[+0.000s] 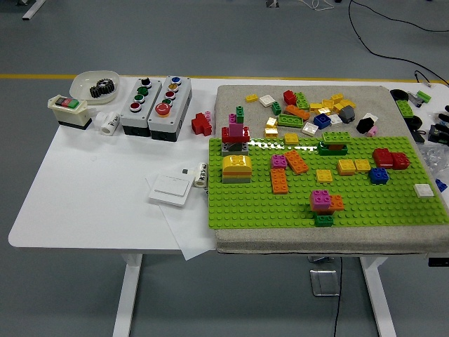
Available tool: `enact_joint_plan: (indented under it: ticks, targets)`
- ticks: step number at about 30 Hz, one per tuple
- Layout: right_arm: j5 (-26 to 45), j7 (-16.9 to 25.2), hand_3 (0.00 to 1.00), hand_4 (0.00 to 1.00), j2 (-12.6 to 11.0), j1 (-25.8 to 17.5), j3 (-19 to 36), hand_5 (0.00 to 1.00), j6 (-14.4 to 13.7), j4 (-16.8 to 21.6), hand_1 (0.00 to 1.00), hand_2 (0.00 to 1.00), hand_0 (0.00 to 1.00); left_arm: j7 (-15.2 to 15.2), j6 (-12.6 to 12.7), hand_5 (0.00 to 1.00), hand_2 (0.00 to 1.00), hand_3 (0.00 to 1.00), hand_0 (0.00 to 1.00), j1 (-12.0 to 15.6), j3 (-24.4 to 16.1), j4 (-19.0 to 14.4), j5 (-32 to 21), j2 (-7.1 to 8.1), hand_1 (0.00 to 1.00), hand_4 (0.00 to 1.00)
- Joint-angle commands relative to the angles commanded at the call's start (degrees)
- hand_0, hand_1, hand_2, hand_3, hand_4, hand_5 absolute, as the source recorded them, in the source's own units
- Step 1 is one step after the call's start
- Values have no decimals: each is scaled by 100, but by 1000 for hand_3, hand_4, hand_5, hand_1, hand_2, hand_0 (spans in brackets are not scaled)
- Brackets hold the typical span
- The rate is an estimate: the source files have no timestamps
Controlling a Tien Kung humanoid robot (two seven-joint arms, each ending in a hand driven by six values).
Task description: Pick up the brick,pile it on top of brick,press brick,pick up the brick,pile it on top of brick,press brick
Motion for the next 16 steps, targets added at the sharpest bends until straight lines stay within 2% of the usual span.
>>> enact_joint_plan:
  ticks: [11,16]
  targets:
    - [45,-35,845,998,-96,191,-94,998,-40,133,824,842,901,-285,70,675,726,590,742,-21,328,104,-794,-96,726,648]
    - [45,-44,845,998,-97,180,-111,998,-34,134,824,842,901,-317,80,675,726,590,742,-21,371,116,-894,-104,726,648]
